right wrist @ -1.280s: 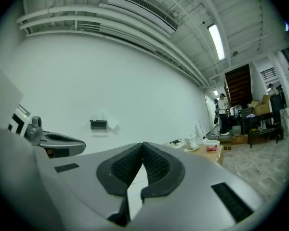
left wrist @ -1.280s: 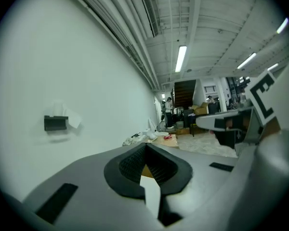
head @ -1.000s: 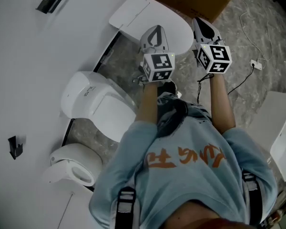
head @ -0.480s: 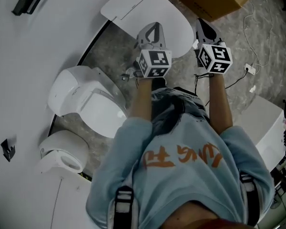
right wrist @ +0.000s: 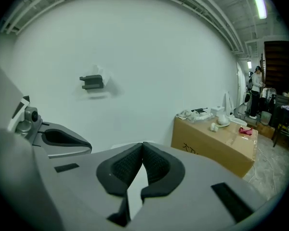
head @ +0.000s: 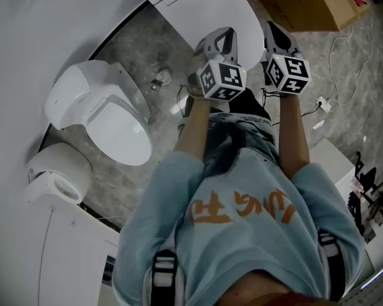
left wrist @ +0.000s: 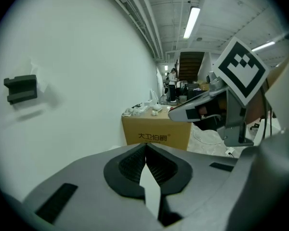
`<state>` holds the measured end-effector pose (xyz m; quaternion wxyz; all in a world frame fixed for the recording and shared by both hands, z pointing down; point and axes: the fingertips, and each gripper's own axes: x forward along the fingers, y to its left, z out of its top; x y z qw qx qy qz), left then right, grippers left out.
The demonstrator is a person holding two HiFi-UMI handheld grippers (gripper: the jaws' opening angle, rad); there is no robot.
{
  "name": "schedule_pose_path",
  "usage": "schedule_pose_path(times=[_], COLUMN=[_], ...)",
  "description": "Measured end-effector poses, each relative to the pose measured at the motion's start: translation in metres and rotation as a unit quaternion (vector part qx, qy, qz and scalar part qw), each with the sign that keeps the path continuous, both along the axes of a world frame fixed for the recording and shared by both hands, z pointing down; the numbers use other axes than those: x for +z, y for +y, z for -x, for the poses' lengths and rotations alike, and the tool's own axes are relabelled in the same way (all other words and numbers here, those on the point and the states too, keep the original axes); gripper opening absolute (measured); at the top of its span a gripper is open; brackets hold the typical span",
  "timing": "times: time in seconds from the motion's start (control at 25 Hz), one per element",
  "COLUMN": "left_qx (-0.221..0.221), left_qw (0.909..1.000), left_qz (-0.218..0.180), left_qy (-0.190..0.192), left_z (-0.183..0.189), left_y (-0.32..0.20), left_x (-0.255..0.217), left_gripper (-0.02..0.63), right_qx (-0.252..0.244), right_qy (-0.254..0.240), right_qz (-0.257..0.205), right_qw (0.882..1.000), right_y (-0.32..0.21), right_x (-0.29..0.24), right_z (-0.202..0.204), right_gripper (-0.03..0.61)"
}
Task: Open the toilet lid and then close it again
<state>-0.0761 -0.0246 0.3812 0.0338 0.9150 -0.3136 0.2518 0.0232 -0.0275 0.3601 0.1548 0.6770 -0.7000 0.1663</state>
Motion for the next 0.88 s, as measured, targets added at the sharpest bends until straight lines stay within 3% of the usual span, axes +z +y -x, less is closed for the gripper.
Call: schedule_pose_path(times=[0.28, 0.52, 0.72, 0.88], left_qx=[-0.059, -0.092, -0.114, -0.111], left_qw=[0.9953, 0.9876, 0.9778, 0.9717], left_qz=[0.074, 0.100, 0.140, 0.167], left_qy=[-0.024, -0.078, -0.106, -0.126], left_z=[-0.026, -0.057, -0.069, -0.081], left_y=[0.011, 0.030, 0.047, 0.067], left_x=[0.064, 0.124, 0.181, 0.222], left_gripper=[0.026, 0.028, 0.029, 0.035], right_qx=[-0.064, -0.097, -0.184, -0.216], right_qy=[-0.013, -0.038, 0.008, 0.042], right_qz=[0.052, 0.092, 0.135, 0.171], right_qw=[0.997, 0.990, 0.973, 0.960], right_y=[-0.005, -0.014, -0.008, 0.014], right_x=[0.050, 0.114, 0.166, 0.209], right_z=[-0.028, -0.050, -0.051, -0.068], right_gripper=[0.012, 0.012, 0.012, 0.035])
